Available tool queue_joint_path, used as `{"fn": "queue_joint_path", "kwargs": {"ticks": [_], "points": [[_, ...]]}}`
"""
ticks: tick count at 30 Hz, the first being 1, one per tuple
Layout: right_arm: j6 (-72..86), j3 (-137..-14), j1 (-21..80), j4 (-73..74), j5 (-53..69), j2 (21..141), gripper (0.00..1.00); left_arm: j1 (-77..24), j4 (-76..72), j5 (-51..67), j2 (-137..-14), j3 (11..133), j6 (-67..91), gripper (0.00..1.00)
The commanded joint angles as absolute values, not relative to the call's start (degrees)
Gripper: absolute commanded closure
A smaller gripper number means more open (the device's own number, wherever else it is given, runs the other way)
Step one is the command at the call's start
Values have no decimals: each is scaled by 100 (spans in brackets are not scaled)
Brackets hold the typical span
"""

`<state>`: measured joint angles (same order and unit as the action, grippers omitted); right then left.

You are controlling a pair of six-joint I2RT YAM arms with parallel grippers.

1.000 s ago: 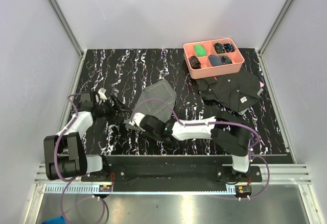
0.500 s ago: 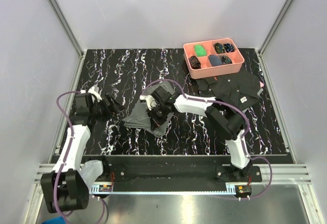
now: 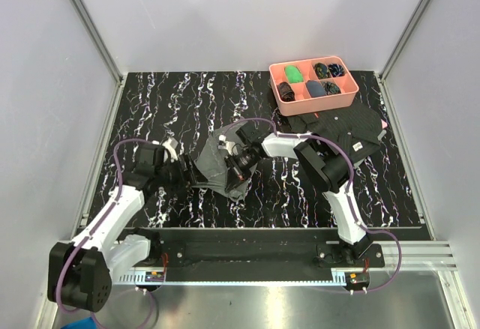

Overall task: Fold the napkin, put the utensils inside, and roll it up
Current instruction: Roll the napkin with the utensil

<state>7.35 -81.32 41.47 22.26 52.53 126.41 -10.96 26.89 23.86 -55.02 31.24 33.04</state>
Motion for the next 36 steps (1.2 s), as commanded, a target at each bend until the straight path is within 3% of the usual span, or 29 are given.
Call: {"fn": "queue_joint_path", "kwargs": {"ticks": [1,12,36], "points": [[852,-8209,4052,2013,5484,12867,100,-1344,2373,2733,-5607,3032,3603,20],[967,-8165,3973,1864,5581,12929,100,-1854,1557,2787,-6661,2927,3850,18],[1002,-8042,3964,1749,5634,13078,100,-1890,-219,2338,-7391,3138,4210,18]]}}
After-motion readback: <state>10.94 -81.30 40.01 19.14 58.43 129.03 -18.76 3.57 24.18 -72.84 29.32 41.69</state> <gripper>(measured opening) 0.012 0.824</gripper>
